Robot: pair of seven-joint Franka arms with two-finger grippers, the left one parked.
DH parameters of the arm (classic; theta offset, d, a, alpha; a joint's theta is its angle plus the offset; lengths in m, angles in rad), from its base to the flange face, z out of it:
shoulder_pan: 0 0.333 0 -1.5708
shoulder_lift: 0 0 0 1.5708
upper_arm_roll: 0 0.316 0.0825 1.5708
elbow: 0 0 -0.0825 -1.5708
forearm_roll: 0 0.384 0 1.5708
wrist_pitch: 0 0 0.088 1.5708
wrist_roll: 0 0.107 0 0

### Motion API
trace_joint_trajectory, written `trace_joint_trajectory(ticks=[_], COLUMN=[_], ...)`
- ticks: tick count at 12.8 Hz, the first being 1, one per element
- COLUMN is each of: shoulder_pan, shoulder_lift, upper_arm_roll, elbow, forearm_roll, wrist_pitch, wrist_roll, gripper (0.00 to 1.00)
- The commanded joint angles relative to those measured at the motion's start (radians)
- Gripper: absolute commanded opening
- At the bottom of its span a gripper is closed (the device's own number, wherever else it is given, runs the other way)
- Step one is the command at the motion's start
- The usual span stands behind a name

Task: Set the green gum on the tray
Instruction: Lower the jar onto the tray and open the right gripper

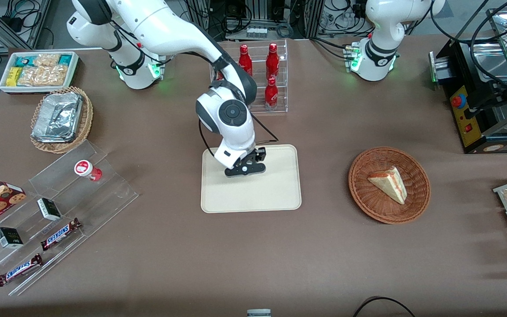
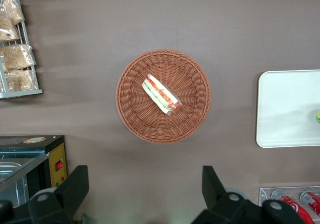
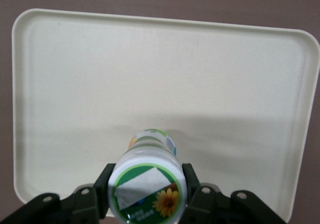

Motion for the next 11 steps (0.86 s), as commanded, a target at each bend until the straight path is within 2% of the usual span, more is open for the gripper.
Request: trace_joint_trajectory(ticks=[1,7,8,9,10,11], shoulder_pan=[0.035,0.053,0.053,0.052,0.049,0.05], shoulder_lift=[0.051,0.089,0.091,0.091,0.091,0.091], upper_arm_roll=[-0.014,-0.014,-0.014,-0.014,-0.014,-0.014], elbow=[0.037,0.036,0.033,0.029,0.026,0.026], forearm_roll=[0.004,0.007,0.007,0.007,0.008,0.008], wrist_pitch=[0.027,0.054,0.058,0.057,0.057,0.058], wrist_roll=[0.033,0.045,0.047,0.047,0.048,0.048], gripper=[0.0,0.0,0.09,0.36,0.56,0.68])
